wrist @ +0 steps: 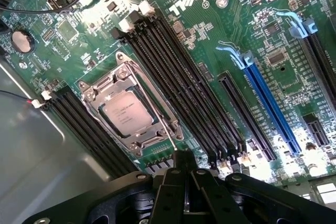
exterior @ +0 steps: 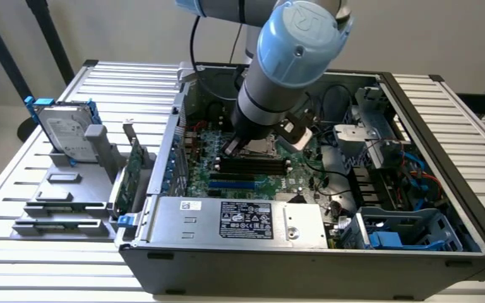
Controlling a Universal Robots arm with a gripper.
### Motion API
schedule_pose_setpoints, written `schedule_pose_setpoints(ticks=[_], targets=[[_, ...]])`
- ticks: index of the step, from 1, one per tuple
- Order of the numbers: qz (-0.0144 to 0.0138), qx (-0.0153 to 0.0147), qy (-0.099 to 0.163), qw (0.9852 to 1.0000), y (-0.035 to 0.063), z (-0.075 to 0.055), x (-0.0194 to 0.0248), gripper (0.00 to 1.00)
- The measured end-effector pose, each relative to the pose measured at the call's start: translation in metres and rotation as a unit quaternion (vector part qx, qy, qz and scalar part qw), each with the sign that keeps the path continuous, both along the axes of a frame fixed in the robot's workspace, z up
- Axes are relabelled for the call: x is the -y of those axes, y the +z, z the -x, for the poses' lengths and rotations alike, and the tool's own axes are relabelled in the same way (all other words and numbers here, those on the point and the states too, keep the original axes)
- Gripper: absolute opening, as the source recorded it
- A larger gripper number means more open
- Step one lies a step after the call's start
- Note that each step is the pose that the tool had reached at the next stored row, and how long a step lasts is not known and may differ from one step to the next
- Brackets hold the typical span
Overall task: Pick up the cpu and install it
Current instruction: 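Install the second cpu locking lever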
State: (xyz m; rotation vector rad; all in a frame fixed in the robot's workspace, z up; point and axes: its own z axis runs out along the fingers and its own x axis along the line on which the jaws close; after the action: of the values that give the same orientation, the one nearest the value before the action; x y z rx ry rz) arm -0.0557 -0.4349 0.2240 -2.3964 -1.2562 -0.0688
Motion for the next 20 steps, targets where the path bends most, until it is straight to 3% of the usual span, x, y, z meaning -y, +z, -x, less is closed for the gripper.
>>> schedule_pose_setpoints(ticks=[7, 12, 20], targets=[[-0.0004, 0.0, 0.0, 1.0, 0.01, -0.0039, 0.0046, 0.11], [-0.0008, 0.0003, 0.0, 1.0, 0.0103, -0.0061, 0.006, 0.11], [-0.0012, 0.0089, 0.0, 1.0, 0.0058, -0.0062, 0.0058, 0.11]])
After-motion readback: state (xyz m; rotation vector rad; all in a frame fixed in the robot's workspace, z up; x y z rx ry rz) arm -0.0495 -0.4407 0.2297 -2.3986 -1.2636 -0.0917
